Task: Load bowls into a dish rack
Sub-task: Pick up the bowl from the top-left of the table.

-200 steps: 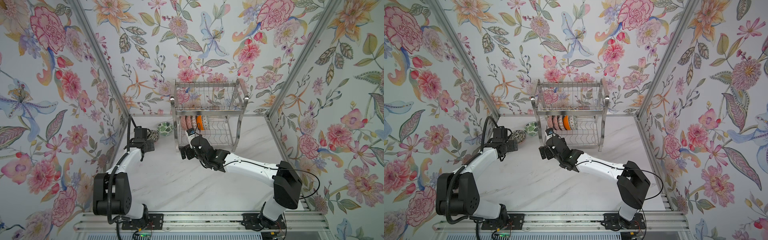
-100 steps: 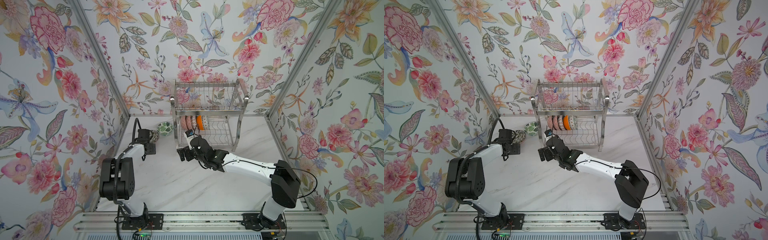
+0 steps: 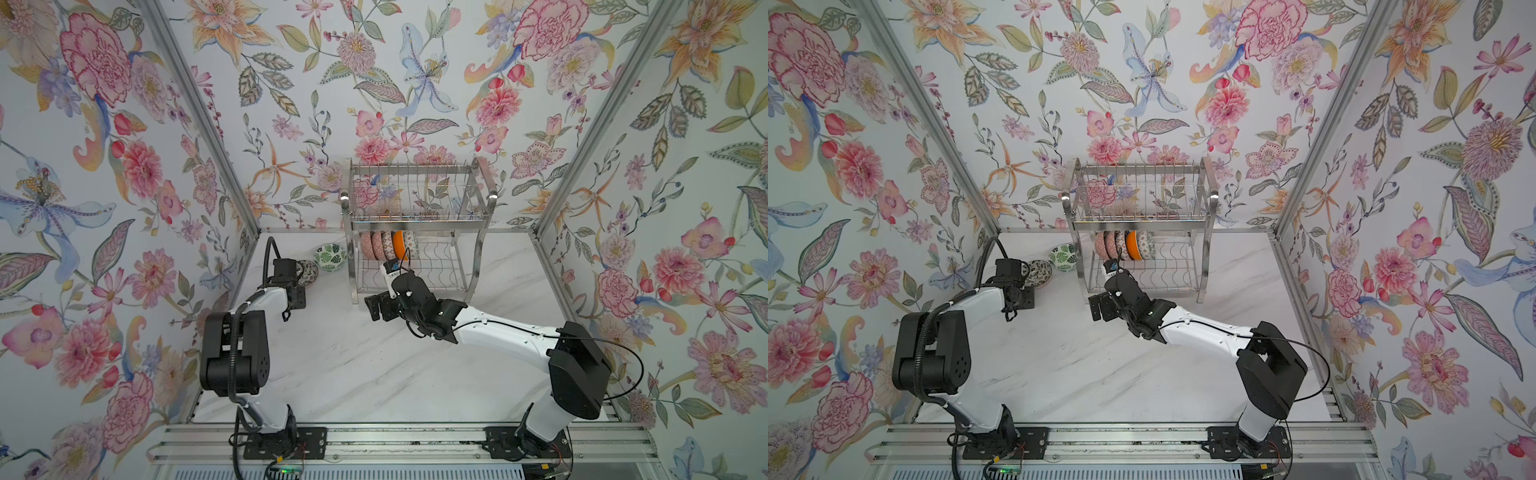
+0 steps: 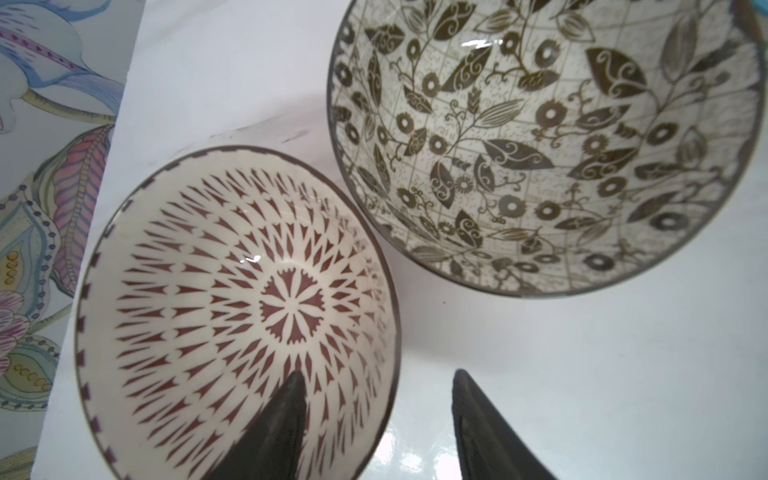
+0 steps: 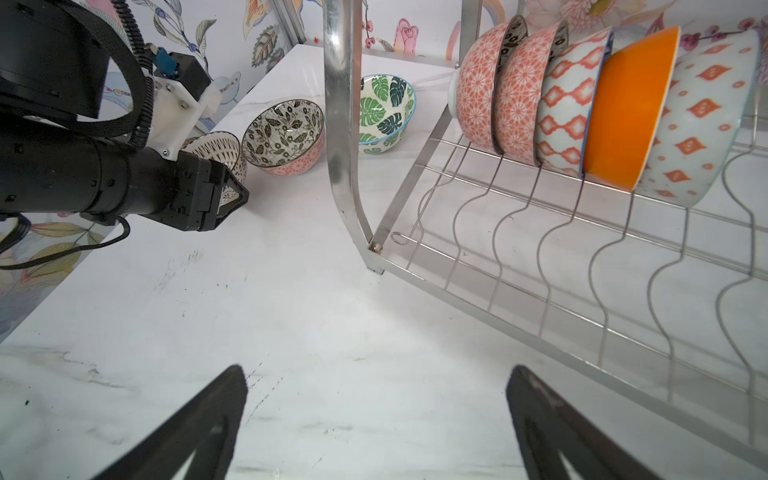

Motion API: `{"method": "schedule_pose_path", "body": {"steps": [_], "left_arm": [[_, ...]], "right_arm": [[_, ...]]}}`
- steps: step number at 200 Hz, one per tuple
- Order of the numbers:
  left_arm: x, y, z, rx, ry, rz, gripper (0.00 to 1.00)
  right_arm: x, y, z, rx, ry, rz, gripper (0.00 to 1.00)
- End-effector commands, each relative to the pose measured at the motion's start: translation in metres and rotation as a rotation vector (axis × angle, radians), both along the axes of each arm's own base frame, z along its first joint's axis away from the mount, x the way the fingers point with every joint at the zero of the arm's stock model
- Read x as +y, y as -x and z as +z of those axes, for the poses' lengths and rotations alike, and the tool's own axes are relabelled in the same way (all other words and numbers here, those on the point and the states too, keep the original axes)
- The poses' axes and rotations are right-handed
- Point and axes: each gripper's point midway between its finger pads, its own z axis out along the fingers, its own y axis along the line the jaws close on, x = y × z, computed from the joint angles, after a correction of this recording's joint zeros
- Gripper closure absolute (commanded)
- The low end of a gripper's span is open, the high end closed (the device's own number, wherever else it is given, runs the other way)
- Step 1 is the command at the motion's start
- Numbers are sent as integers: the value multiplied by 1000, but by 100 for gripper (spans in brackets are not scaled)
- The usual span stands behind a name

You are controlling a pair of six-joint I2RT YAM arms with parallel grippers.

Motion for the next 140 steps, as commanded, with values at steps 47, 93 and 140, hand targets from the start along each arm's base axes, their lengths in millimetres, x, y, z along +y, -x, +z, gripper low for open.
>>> {"method": "schedule_pose_path", "body": {"steps": [47,93,140], "left_arm": [[-1,2,-11,16,22,-3,79],[-3,7,-11,39,48,5,95],[-19,16,9,-3,137,-18,100]], "right_arm": [[-11,-3,12,-6,-43,-28,1],[-13,-4,11,3,-53,-36,1],[-14,-6,8,0,-48,-37,1]]}}
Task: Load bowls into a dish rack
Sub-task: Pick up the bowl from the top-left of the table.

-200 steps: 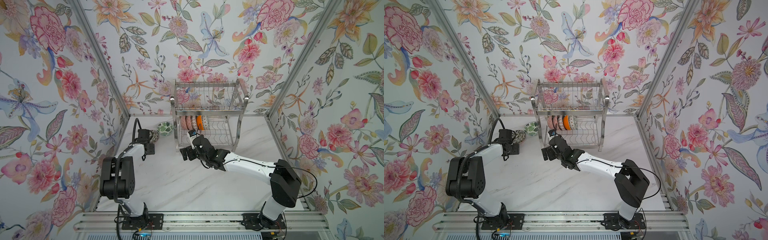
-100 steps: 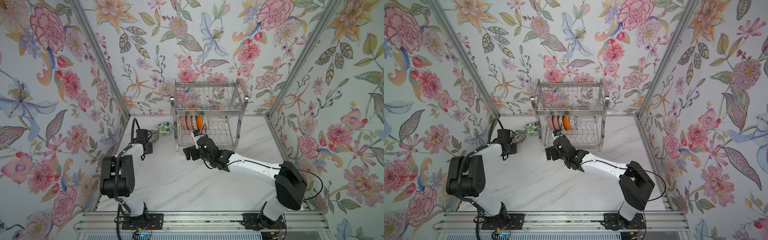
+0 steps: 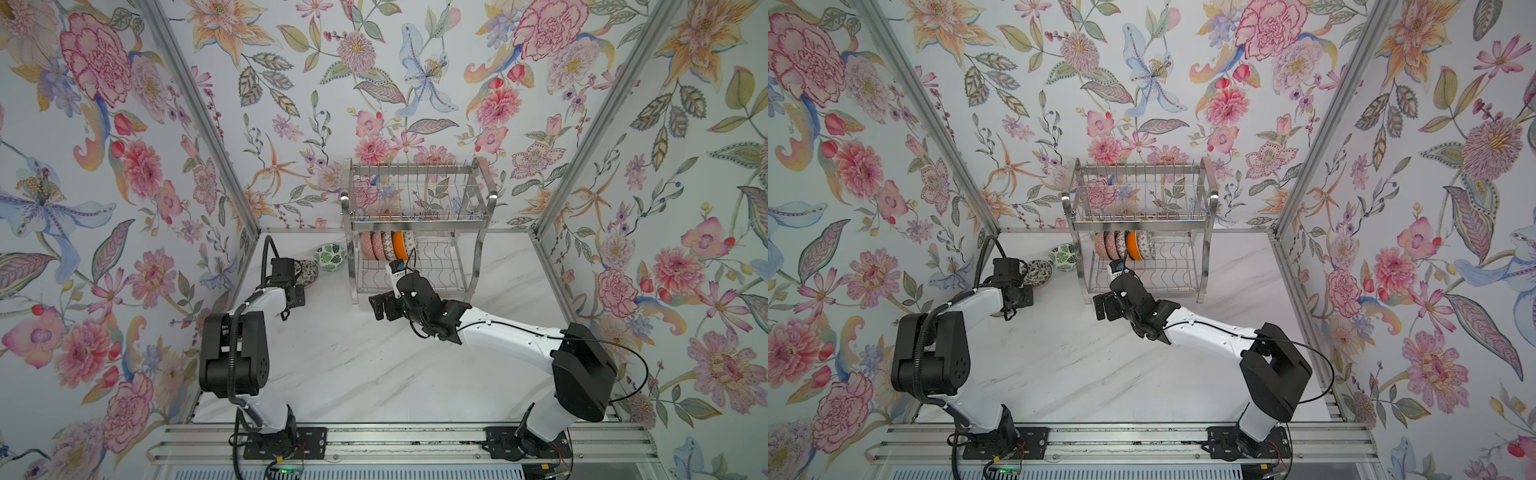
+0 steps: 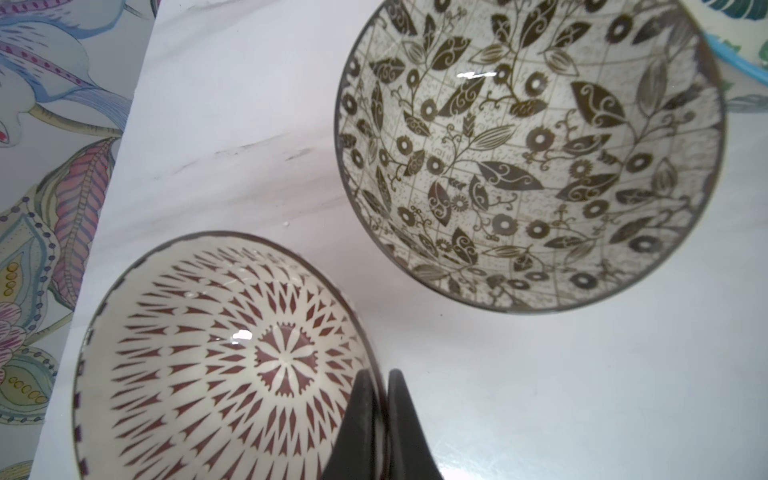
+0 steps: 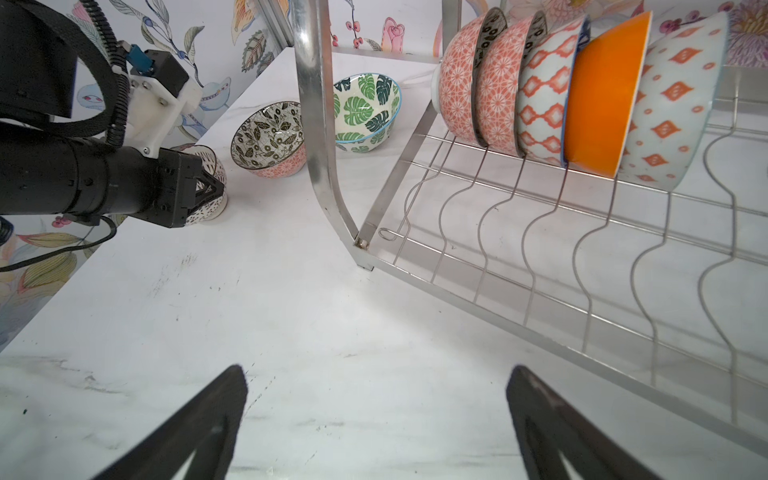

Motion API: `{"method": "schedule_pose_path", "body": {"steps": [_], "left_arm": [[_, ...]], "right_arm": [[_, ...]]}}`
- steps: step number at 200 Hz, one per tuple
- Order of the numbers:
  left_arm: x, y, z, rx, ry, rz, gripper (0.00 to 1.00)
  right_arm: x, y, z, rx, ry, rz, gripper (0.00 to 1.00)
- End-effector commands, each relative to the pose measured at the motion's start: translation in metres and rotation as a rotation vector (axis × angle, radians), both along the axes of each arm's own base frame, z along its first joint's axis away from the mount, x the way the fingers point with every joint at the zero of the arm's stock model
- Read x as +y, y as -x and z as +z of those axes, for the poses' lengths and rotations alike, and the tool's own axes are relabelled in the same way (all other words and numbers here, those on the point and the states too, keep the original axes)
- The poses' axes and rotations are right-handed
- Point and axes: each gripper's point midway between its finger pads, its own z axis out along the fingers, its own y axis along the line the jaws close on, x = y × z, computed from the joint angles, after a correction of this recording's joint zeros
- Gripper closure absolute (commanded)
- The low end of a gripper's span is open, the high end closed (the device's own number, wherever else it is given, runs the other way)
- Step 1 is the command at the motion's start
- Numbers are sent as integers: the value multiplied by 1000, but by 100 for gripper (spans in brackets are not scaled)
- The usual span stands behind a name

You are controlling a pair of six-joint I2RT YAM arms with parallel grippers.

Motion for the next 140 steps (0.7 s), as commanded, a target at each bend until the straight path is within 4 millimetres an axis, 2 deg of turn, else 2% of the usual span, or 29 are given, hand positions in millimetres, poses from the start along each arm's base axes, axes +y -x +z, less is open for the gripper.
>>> {"method": "schedule_pose_path", "body": {"steps": [1,14,19,21,28,86,103,140], "left_arm": [[-15,19,2,26,101,-9,100],[-14,24,11,2,96,-8,100],[-15,26,8,10,95,-10,100],[-15,26,17,-13,95,-12,100],[-16,29,21,-23,98,-17,100],[-46,62,31,-37,162,-75,100],[-66,68,32,-52,181,-121,100],[-128,89,31,-9,226,-265,100]], "right_arm": [[-3,-2,10,-10,-29,-9,1],[-4,-3,12,-14,-30,-10,1],[-4,-2,13,-14,-33,-11,1],[-4,-3,13,-15,-33,-12,1],[-5,-3,14,-18,-35,-12,1],[-14,-2,21,-19,-38,-16,1],[-17,-1,25,-27,-31,1,1],[-24,10,37,-45,24,96,1]]}}
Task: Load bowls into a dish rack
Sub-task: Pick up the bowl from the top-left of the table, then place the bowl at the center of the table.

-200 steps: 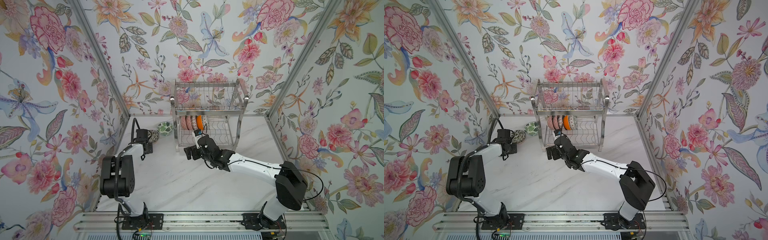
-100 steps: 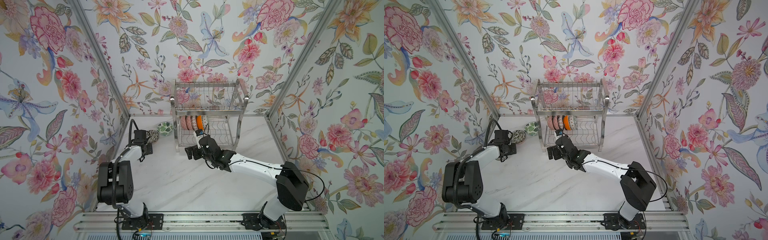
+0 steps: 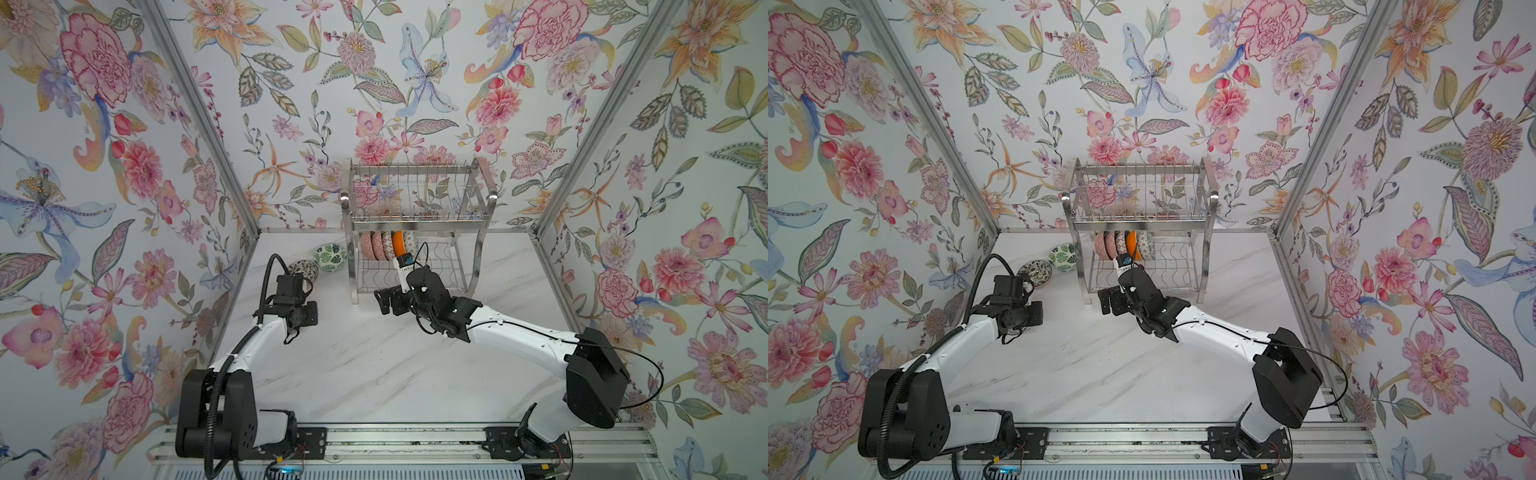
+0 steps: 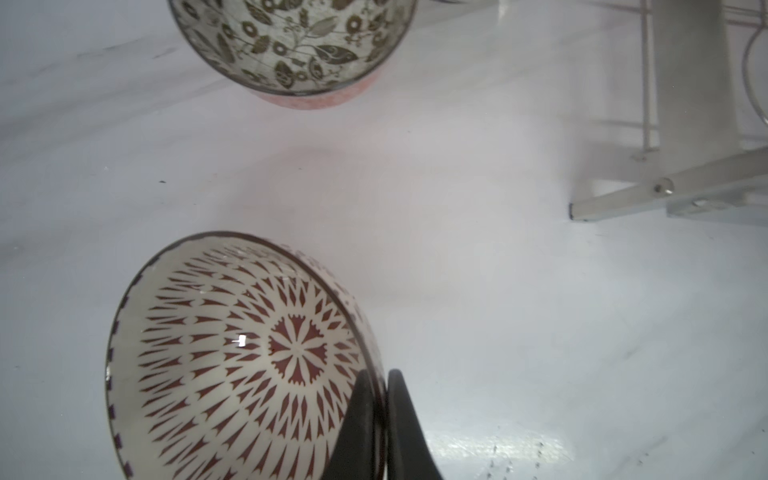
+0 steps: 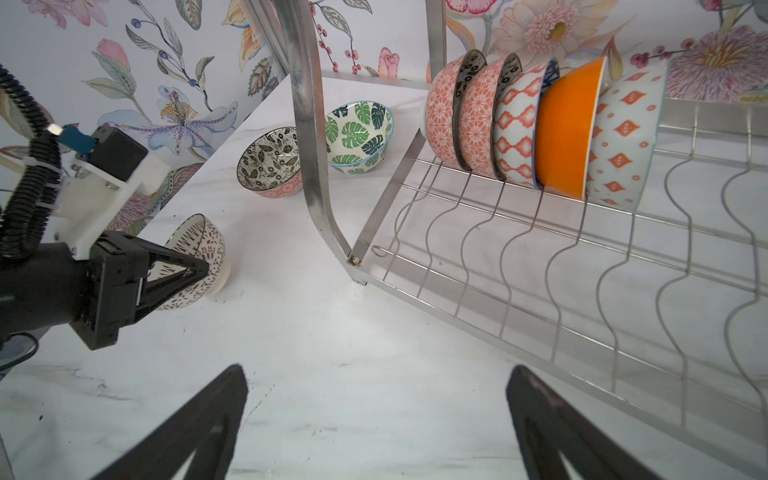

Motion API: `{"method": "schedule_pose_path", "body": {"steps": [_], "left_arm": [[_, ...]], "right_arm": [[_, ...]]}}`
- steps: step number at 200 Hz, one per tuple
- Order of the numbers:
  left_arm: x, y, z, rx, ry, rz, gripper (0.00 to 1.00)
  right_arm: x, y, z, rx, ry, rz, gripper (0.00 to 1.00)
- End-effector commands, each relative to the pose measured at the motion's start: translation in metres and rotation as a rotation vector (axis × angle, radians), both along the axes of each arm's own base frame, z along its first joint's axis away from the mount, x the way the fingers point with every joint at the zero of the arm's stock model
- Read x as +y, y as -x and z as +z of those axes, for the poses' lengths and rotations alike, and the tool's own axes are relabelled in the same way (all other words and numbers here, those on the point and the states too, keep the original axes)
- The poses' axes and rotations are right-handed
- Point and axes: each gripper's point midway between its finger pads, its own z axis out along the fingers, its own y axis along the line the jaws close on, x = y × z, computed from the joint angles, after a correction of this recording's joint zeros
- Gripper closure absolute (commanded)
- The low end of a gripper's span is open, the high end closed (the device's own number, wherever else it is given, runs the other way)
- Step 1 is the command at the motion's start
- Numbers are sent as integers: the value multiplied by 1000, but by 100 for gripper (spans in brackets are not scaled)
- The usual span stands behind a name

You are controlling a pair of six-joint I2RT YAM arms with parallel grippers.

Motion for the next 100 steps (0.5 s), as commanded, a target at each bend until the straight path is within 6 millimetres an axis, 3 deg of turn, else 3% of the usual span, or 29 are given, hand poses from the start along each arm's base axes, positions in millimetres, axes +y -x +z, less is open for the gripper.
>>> {"method": "schedule_pose_path", "body": {"steps": [1,60,100], "left_arm": [[-34,12,6,-2,44,-65,100],[-90,34,23,-40,117,-145,100],[-162,37,27,-60,162,-273,100]], "right_arm": [[-8,13,14,-19,41,77,1],[-51,20,33,-48,44,38,1],[-79,10,28,0,28,-39,1]]}}
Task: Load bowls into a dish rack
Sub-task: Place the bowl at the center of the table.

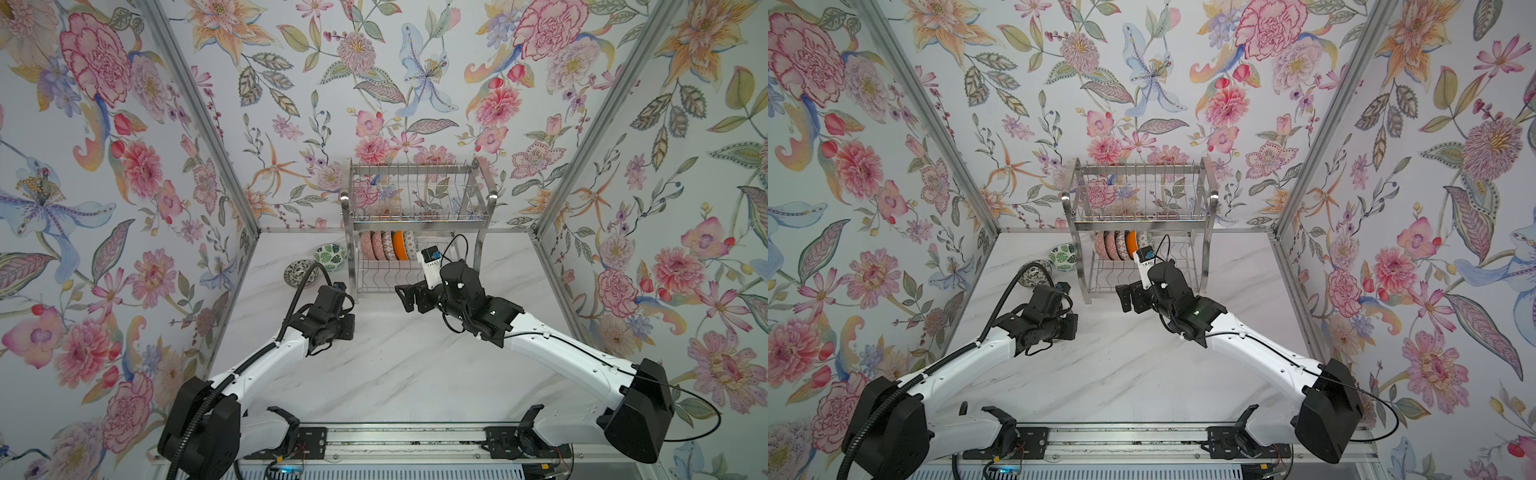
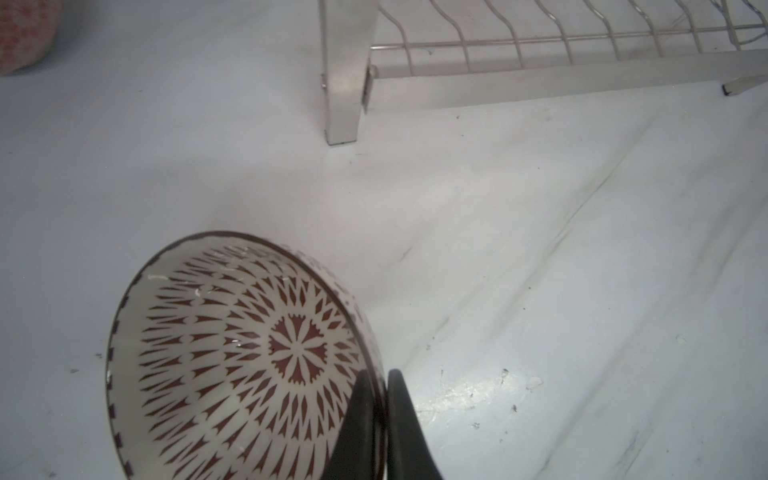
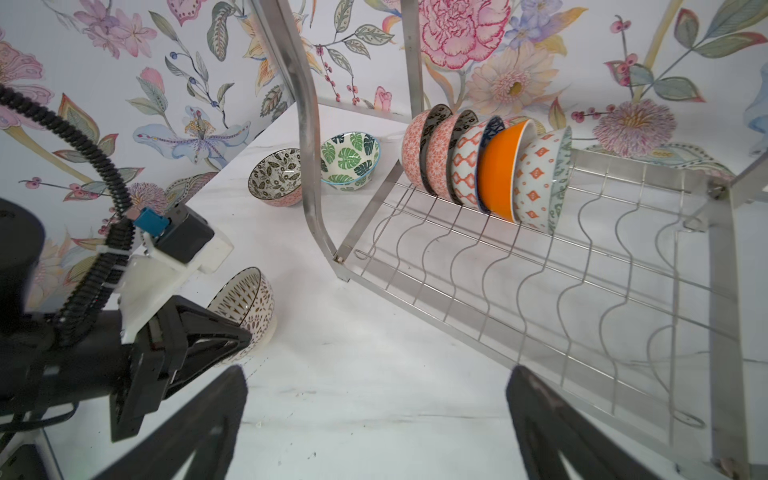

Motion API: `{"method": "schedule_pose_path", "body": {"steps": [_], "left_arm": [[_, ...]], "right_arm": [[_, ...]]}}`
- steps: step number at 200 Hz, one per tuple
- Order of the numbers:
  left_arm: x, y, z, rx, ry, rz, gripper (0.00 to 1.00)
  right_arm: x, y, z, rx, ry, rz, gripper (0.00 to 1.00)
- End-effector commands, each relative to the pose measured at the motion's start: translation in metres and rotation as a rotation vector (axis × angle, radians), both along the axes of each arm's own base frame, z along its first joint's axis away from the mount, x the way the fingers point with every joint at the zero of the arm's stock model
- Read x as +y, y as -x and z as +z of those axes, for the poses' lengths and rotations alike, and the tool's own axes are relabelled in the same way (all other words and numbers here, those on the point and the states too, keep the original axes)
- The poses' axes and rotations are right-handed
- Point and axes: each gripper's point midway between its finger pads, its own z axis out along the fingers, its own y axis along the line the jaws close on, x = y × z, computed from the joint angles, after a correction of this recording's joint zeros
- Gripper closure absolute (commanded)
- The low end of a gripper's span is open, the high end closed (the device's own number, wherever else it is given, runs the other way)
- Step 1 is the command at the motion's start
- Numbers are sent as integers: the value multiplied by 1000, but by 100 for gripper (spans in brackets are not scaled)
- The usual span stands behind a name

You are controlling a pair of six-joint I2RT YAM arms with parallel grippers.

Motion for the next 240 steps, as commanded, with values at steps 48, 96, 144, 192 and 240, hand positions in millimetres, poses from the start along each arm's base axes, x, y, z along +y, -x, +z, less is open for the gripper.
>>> {"method": "schedule_pose_path", "body": {"steps": [48,96,144,192,240], "left_arm": [[-120,-15,12,-79,44,-164,100],[-165,-30,-9,-67,-81,-250,100],[-185,-37,-20,-51,-76,-276,80],[-191,-39,-7,-71,-37,-278,60],[-170,-50,37,-148,-24,-231,38]], "right_arm": [[-50,-4,-17,100,-22,-107,1],[-86,-8,-22,130,-46,-194,1],[-111,-6,-28,172,-35,-248,1],[-130,-6,-34,214,-28,-290,1],[-135,-5,-33,210,-18,-306,1]]}}
